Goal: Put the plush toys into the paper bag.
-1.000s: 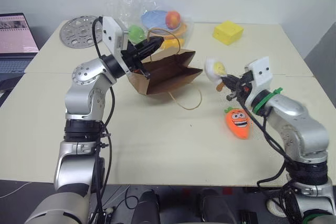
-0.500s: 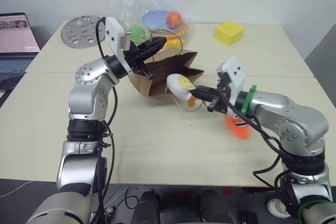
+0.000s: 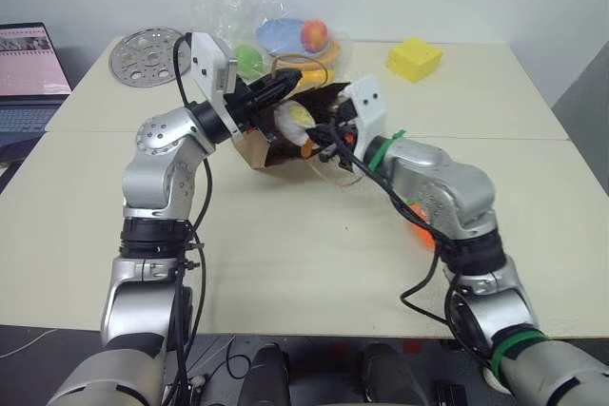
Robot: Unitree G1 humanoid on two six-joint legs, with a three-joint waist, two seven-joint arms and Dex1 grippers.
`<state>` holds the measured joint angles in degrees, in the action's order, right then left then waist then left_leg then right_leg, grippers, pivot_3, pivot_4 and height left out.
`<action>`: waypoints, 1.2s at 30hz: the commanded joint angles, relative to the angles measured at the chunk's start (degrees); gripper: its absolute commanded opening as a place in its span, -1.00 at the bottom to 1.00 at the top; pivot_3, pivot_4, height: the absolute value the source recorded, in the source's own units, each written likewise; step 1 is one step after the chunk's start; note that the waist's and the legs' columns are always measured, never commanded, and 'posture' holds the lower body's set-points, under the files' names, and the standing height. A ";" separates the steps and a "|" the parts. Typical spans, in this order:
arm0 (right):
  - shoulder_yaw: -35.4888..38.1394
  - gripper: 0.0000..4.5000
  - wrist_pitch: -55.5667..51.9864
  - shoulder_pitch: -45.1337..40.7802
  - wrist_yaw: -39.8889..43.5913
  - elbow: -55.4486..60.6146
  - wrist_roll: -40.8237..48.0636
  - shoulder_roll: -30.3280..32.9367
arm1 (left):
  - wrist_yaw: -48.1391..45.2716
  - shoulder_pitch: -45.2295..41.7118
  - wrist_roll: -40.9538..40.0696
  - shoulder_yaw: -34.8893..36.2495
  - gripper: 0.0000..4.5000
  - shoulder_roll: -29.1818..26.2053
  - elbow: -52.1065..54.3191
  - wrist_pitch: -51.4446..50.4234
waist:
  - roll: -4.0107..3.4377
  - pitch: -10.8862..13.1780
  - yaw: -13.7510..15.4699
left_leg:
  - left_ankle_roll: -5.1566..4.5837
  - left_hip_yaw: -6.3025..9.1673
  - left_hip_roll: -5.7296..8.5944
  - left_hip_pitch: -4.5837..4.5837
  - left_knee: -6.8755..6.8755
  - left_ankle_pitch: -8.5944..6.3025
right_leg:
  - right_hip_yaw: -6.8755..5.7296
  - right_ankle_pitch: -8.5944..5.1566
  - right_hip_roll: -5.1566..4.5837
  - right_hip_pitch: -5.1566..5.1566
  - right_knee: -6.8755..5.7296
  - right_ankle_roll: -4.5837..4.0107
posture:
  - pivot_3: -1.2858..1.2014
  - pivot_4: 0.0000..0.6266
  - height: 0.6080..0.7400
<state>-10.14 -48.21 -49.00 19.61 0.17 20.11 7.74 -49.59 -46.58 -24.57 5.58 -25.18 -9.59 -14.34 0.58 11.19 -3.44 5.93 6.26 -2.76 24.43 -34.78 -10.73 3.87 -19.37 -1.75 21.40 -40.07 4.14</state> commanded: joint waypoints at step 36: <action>19.82 0.99 -12.65 37.09 0.12 41.40 3.25 24.10 | -1.45 1.25 -2.81 0.75 -1.00 -0.17 3.99 -0.82 | 0.01 -0.01 0.49 | -0.01 -0.01 0.01 0.06 0.00 -0.01 | 0.02 -0.01 -0.01 0.00 0.08 0.01 | 0.03 -0.52 1.00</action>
<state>7.37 -62.18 -12.68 20.57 37.93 23.36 31.80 -50.77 -44.55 -26.64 5.76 -25.16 -7.37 -15.79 0.60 11.18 -2.94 5.91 6.25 -2.75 24.46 -34.80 -10.74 3.89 -19.38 -1.75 21.38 -40.00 4.15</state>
